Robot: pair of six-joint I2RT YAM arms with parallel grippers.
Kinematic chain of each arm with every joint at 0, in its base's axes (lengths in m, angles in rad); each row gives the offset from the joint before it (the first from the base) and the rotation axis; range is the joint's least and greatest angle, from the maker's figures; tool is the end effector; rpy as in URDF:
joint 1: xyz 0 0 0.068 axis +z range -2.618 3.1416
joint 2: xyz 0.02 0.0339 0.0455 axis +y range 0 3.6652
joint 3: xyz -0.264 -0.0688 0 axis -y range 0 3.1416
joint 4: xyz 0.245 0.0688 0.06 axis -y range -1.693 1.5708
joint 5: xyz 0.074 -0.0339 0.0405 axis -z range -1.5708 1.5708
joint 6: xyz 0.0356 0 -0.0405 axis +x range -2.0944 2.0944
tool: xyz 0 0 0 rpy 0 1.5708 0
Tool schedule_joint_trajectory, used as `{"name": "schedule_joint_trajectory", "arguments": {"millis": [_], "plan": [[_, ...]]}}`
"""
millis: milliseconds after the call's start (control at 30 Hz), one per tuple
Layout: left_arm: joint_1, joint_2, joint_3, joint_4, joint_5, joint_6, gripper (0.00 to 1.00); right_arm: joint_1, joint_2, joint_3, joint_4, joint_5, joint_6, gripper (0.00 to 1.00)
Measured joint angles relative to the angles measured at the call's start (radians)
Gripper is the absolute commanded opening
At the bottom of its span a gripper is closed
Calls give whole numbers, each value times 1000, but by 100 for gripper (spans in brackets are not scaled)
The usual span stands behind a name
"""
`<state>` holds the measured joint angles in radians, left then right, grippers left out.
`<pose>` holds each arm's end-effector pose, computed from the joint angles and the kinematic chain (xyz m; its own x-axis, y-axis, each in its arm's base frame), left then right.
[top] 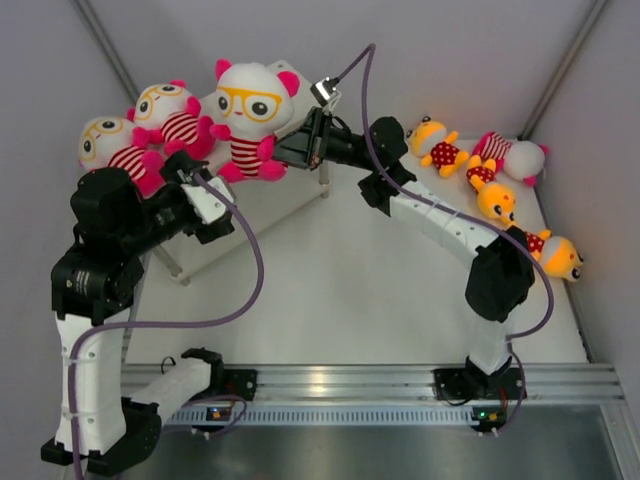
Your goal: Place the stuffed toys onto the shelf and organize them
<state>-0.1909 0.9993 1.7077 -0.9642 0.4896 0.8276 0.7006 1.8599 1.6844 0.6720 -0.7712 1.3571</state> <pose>0.1207 -0.0404 0.5138 0.2841 0.6069 -0.7422 0.5985 0.4925 0.6318 0.3162 0.2991 0.4303 -0.8324 0.2147 -0.5109 -0.5533 -0.2676 0.7888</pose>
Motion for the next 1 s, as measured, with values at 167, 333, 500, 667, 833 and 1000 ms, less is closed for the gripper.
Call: {"name": "schedule_joint_trajectory", "arguments": {"millis": [167, 333, 500, 667, 833, 1000], "plan": [[0, -10, -35, -20, -18, 82, 88, 5, -27, 19, 36, -35, 0, 0], [0, 29, -22, -27, -4, 116, 81, 12, -65, 19, -18, -45, -38, 0], [0, 45, -19, -28, 19, 141, 72, 24, -73, 19, -53, -44, -60, 0], [0, 31, -22, -29, 60, 156, 72, 37, -73, 27, -84, -42, -70, 0], [0, 27, -22, -29, 76, 171, 64, 46, -73, 39, -120, -42, -93, 0], [0, 19, -25, -26, 82, 180, 0, 47, -71, 39, -127, -47, -81, 0]]}}
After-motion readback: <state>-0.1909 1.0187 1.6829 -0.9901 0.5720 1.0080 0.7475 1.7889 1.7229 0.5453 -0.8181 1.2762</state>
